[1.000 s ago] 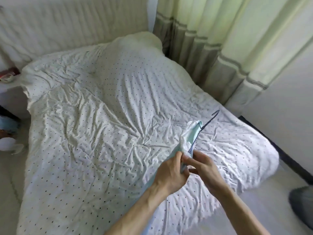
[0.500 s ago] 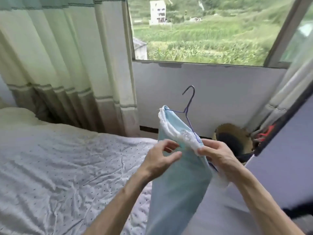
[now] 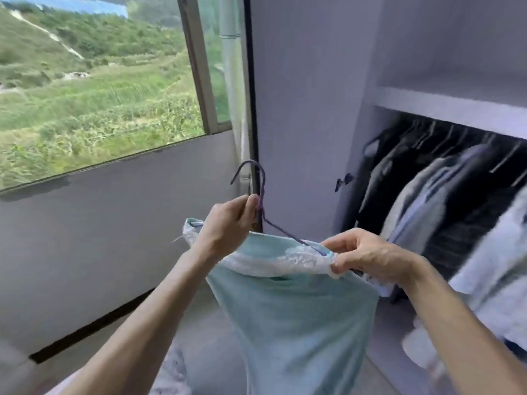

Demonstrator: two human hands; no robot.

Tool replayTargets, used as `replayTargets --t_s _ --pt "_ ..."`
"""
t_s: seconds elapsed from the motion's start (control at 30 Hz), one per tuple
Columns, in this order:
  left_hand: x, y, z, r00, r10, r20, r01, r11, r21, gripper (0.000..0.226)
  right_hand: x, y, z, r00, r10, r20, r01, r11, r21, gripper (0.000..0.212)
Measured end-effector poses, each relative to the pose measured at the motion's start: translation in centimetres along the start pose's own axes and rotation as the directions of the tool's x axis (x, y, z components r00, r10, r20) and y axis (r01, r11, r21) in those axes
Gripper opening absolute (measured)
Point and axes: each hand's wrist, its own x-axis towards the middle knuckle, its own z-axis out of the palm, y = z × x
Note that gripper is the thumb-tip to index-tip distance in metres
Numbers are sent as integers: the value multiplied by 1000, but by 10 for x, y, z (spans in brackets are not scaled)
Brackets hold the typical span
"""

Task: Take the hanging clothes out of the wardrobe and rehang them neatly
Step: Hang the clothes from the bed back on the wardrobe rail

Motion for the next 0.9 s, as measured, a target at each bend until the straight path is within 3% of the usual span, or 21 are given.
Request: replayTargets --t_s 0.17,0.37,0.43,0.53,0.6,0.7,0.8,0.9 --pt "42 60 62 955 207 210 -156 959 -235 46 -62 20 -36 966 36 -258 -33 999 17 43" --pt "55 169 152 833 423 356 -345 901 -263 41 -155 51 -59 798 114 -592 -150 989 -11 36" --pt "49 200 180 817 453 356 -337 877 -342 40 -182 61 -57 665 96 -740 -213 975 -65 34" --pt "41 238 209 817 482 318 -325 839 -436 43 -220 83 -48 350 -7 -937 -380 913 -149 33" --pt "35 261 224 794 518 316 -328 805 -495 44 -245 94 -38 274 -51 -960 -453 874 -176 26" --pt "23 292 244 735 587 339 -360 762 -539 46 -275 105 -26 320 -4 -948 -484 859 -167 13" --pt "5 314 271 672 629 392 -373 744 -554 46 -294 111 -16 473 104 -875 -365 927 -87 18" --pt "-12 329 294 587 660 468 -375 734 -565 48 -299 114 -2 569 196 -799 -194 976 102 19"
